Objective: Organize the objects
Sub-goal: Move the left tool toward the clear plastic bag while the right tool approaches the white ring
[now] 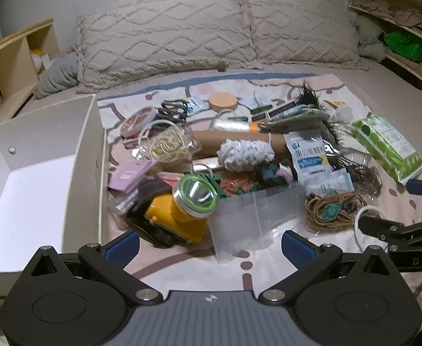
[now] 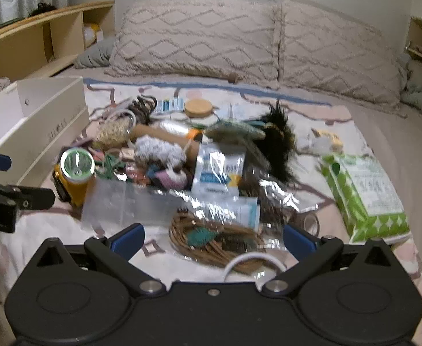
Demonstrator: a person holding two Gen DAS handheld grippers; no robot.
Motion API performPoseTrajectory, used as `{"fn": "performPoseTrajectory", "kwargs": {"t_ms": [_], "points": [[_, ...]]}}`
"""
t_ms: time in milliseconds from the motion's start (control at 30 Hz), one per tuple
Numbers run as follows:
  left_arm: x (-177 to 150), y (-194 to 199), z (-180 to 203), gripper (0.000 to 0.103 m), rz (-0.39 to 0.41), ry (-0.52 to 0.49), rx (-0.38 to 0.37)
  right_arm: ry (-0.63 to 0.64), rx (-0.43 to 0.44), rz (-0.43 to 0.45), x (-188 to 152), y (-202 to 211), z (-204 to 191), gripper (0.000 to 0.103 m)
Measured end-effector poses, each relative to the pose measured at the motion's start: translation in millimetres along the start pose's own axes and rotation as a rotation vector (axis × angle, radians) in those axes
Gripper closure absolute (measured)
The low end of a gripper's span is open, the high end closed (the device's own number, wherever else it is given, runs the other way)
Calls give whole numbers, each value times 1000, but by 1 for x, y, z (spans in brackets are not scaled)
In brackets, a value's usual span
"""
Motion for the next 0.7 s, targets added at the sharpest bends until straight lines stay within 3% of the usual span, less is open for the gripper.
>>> {"fn": "performPoseTrajectory", "kwargs": {"t_ms": [267,433,700], "points": [[-4,-15,-8,0,-59,107,-93,-41,2,-54,-21,-16,9,0],[-4,-23,-16,0,-69,169,-96,-72,-28,-69,-34,-26,14,0],[-6,-37,-16,1,-75,155,-92,-115,-70,-96,-57,-43,29,0]]}}
Point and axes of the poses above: each gripper's, at about its wrist camera, not at the fingertips, and y roughly against the way its jaws point, z to its right, x to its top, the point moved 1 cm from there along -y, roughly the way its jaws point, and after that the axes turned 1 degree about -z, right-handed, at the moved point
